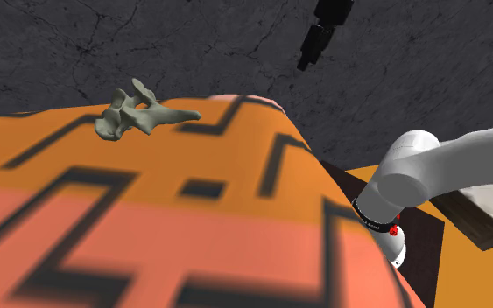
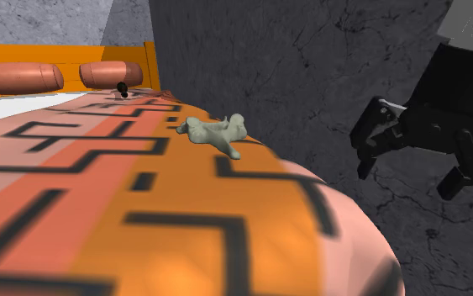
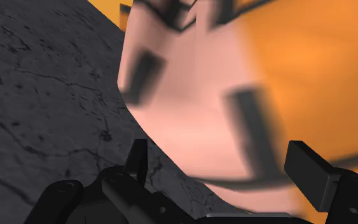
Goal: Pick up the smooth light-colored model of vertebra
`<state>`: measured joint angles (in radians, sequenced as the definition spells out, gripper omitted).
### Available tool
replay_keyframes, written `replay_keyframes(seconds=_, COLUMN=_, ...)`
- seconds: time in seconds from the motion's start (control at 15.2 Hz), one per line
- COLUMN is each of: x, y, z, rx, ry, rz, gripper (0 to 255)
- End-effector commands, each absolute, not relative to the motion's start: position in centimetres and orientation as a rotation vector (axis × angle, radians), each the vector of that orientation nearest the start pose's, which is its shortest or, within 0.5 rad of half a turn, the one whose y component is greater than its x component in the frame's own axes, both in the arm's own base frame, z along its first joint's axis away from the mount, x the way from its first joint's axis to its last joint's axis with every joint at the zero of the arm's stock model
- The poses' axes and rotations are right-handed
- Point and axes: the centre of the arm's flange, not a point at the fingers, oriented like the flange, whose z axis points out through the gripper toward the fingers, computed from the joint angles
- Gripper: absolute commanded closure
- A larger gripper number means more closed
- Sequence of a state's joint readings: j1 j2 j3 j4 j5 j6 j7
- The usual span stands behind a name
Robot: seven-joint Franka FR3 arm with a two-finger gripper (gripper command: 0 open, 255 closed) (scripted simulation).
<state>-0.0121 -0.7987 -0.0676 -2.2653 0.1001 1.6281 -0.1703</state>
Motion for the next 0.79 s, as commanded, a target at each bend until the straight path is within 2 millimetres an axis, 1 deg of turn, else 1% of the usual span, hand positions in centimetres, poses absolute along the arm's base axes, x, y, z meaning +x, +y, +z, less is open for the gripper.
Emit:
replay_keyframes(seconds=0.0, x=30.8, y=-2.3, z=64.3, rx=-2.996, ry=-0.164, rz=-0.266, gripper=0)
replay_keyframes(seconds=0.4, x=35.4, y=3.8, z=63.5, rx=-2.975, ry=-0.343, rz=-0.296, gripper=0)
replay_keyframes(seconds=0.73, x=38.6, y=9.2, z=62.9, rx=-2.949, ry=-0.491, rz=-0.32, gripper=0)
